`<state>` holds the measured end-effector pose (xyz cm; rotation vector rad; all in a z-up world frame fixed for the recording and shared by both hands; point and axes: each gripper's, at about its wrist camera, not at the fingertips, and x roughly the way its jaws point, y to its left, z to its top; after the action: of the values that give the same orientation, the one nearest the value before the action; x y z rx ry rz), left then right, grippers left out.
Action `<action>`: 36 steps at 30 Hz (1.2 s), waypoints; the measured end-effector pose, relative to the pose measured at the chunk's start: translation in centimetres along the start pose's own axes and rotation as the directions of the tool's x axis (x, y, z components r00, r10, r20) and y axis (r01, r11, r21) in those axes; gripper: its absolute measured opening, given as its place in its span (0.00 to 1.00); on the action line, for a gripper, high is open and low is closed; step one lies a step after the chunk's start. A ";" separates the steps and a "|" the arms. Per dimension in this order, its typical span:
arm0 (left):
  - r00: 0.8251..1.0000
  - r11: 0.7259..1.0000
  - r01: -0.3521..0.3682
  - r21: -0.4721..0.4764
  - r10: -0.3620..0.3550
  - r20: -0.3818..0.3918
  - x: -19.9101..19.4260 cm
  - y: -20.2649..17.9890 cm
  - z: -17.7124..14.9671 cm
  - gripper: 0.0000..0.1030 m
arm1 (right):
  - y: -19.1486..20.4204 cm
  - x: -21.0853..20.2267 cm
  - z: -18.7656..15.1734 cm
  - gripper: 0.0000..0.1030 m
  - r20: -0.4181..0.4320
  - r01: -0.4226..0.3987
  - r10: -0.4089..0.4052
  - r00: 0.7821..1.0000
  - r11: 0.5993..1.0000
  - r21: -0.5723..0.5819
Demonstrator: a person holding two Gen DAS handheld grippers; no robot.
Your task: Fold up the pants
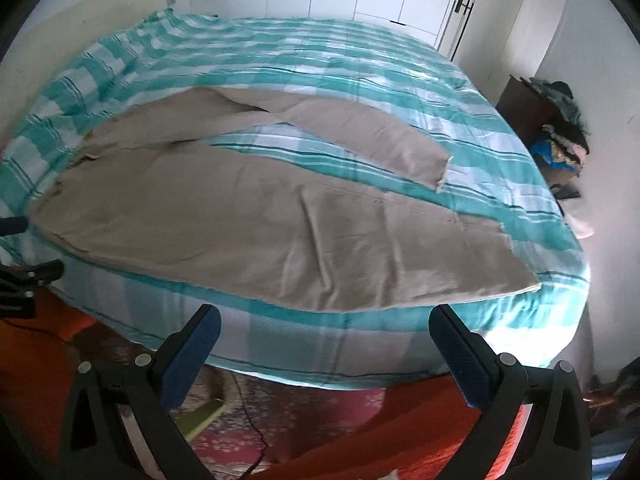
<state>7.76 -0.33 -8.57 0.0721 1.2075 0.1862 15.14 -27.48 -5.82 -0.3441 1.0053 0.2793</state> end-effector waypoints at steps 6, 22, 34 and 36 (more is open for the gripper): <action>1.000 1.000 -0.002 0.000 0.002 -0.001 0.0 -0.1 0.1 0.99 | -1.1 0.9 0.4 1.00 -0.030 0.071 -0.071 0.997 0.997 -0.013; 0.999 1.000 -0.022 0.003 0.022 -0.032 1.5 -0.4 0.5 0.99 | -6.9 3.1 4.7 0.99 0.273 0.053 -0.018 0.962 0.991 -0.122; 0.991 0.997 -0.061 -0.039 0.056 -0.120 5.0 0.6 1.7 0.99 | -12.0 26.2 13.1 0.61 -0.026 0.059 -0.077 0.997 0.908 -0.415; 0.990 0.997 -0.064 -0.030 0.060 -0.129 5.4 0.4 1.9 0.99 | -12.5 28.3 14.0 0.54 -0.022 0.091 -0.110 0.994 0.907 -0.412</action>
<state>11.34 1.16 -12.83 0.0687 1.3305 0.2695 45.11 -31.21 -21.30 -0.7864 0.9653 0.3918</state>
